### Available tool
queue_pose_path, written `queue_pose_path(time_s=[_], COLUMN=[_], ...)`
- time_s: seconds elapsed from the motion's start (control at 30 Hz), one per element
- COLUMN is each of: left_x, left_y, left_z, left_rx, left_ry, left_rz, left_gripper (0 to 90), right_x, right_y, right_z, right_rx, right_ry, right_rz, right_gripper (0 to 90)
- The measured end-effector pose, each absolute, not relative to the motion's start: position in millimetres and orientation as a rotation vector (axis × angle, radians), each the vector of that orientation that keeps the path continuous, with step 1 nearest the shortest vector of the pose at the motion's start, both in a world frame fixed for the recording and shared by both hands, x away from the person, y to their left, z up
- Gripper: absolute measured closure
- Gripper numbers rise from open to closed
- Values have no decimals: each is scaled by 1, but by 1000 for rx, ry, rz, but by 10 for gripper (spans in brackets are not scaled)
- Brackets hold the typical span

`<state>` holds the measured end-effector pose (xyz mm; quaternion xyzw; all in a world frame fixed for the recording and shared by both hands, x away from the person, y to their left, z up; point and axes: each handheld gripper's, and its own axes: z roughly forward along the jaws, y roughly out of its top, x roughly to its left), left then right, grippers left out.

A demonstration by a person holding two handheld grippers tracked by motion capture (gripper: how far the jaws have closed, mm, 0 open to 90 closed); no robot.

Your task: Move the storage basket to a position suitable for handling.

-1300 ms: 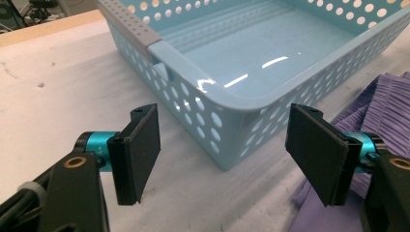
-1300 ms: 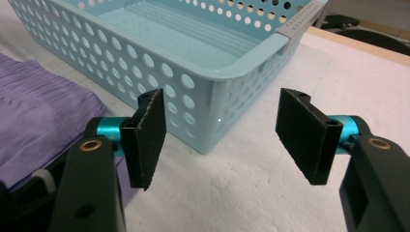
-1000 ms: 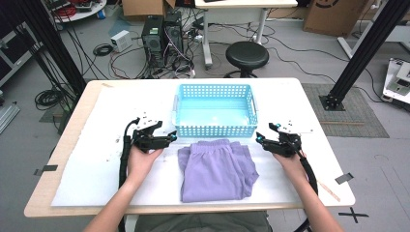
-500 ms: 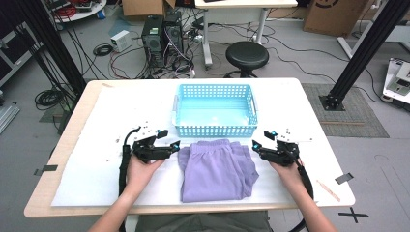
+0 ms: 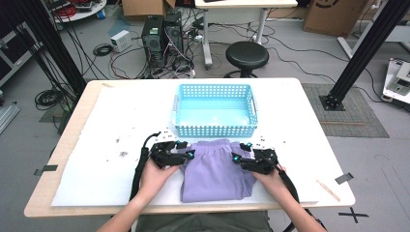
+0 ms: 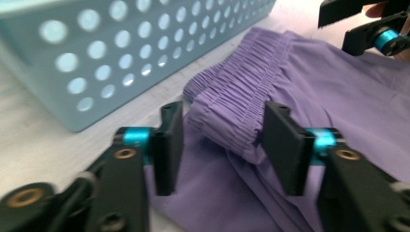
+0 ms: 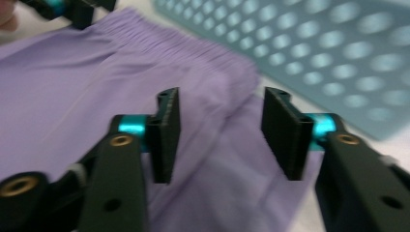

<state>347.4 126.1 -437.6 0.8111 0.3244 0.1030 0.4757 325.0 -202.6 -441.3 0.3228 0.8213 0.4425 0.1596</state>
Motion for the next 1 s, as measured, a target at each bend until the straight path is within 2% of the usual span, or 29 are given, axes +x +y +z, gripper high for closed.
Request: queue_pose_path(time_s=[0.27,0.33,0.4,0.43,0.47,0.53,0.67,0.7,0.77,0.8,0.83,0.93,1.0], left_x=[354,356,357,356,355,353,345,345,346,347,349,351,354], left_y=[114,112,111,111,112,117,129,131,130,128,126,116,111], left_z=[-437,-436,-436,-435,-434,-432,-429,-431,-435,-437,-438,-439,-439], left_rx=[2021,2019,2021,2017,2006,1964,1920,1923,1938,1948,1962,2013,2026], left_ry=[732,727,728,729,749,812,856,875,906,910,900,852,840], left_rz=[336,348,353,357,363,344,333,300,256,233,219,226,246], left_gripper=[799,820,836,833,787,558,429,428,428,430,437,606,667], right_x=[325,325,326,325,325,326,326,327,329,330,331,329,328], right_y=[-199,-201,-204,-206,-207,-210,-205,-204,-198,-196,-195,-193,-193], right_z=[-443,-443,-443,-442,-440,-436,-434,-435,-439,-440,-442,-443,-443], right_rx=[862,863,875,887,906,950,992,993,1006,1003,992,944,932], right_ry=[2413,2415,2401,2387,2361,2335,2315,2326,2372,2391,2414,2446,2452], right_rz=[1185,1172,1172,1179,1202,1261,1317,1319,1279,1256,1241,1182,1170], right_gripper=[862,900,900,890,795,630,381,346,349,393,505,704,807])
